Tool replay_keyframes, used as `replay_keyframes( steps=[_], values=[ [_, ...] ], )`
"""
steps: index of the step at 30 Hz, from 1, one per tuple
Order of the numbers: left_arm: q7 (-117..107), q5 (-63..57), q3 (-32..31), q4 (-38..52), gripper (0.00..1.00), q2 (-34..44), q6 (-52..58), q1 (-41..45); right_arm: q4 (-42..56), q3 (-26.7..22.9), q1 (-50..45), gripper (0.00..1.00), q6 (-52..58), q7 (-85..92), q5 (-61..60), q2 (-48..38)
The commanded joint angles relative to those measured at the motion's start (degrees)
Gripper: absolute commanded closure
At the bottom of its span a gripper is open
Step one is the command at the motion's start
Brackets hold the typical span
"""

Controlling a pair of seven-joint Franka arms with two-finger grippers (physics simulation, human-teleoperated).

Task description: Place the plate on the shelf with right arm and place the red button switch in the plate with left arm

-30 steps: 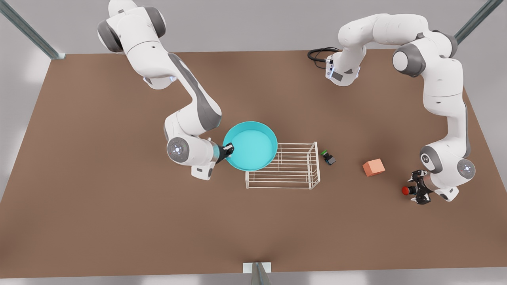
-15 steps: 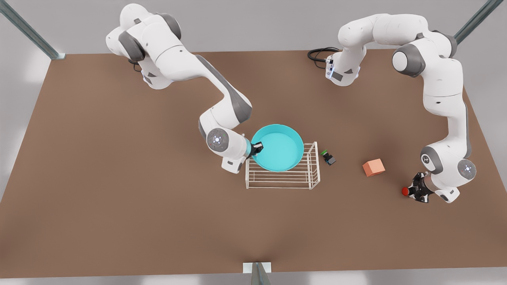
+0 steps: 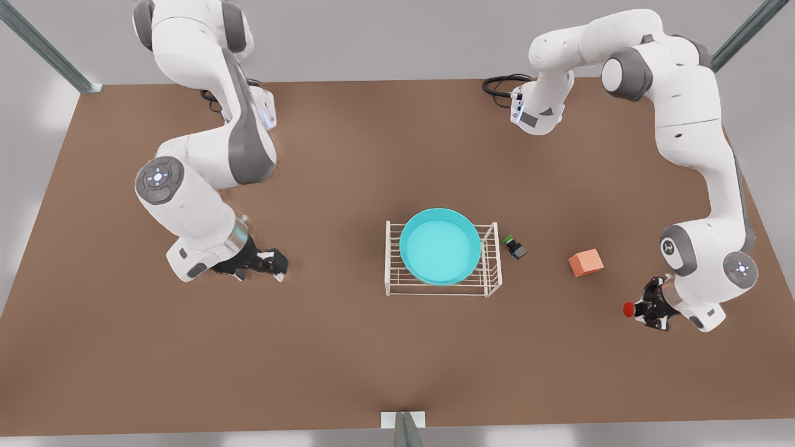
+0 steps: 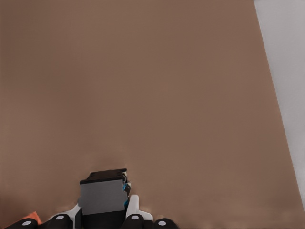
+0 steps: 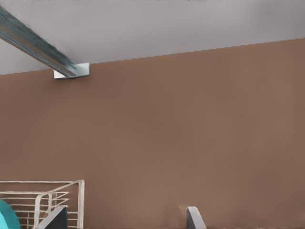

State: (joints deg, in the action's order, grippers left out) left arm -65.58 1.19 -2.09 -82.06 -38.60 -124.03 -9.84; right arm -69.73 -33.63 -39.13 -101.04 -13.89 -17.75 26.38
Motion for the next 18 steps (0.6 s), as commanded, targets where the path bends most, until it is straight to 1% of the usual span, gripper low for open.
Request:
replay_keyframes(
  steps=[1, 2, 3, 4, 5, 7, 8, 13, 17, 18],
  values=[
    [-21.5, 0.2, -0.1, 0.1, 0.52, 2.0, 10.8, 3.2, -0.6, -3.2, 2.2, 0.00, 12.7, 21.4, 3.2, -0.5],
    [-26.2, 0.3, -0.2, 0.2, 0.52, 3.9, 14.0, 6.0, -2.9, -3.3, 3.8, 0.00, 11.7, 25.1, 2.9, -0.6],
    [-30.6, 0.3, -0.2, 1.2, 0.52, 5.3, 16.9, 8.6, -9.8, -3.0, 3.5, 0.00, 7.0, 25.4, 3.8, -4.7],
    [-36.3, 0.5, -0.2, 2.9, 0.52, 5.5, 21.2, 11.9, -19.9, -2.4, 2.4, 0.00, -0.8, 25.5, 7.7, -11.3],
    [-40.6, 0.5, -0.3, 4.9, 0.52, 6.3, 25.7, 14.8, -21.5, -2.4, 2.5, 0.00, -2.2, 26.4, 8.9, -12.0],
    [-49.1, -0.1, -2.9, 4.9, 0.52, 8.3, 27.4, 19.0, -21.1, -4.5, 3.5, 0.00, -1.4, 29.3, 8.8, -11.8],
    [-52.3, -0.3, -4.0, 4.9, 0.52, 8.5, 28.0, 21.3, -20.9, -4.4, 3.5, 0.00, -1.3, 29.6, 8.8, -11.8],
    [-64.2, -1.1, -4.0, 5.2, 0.52, 8.5, 27.5, 34.0, -20.6, -4.3, 3.5, 0.00, -1.3, 29.6, 8.8, -11.7],
    [-68.1, -2.4, -3.9, 5.1, 0.52, 7.5, 24.0, 39.9, -20.6, -4.3, 3.5, 0.00, -1.3, 29.7, 8.8, -11.6],
    [-68.2, -4.3, -3.9, 4.9, 0.31, 7.1, 23.7, 40.7, -20.6, -4.3, 3.5, 0.00, -1.3, 29.7, 8.8, -11.6]
  ],
)
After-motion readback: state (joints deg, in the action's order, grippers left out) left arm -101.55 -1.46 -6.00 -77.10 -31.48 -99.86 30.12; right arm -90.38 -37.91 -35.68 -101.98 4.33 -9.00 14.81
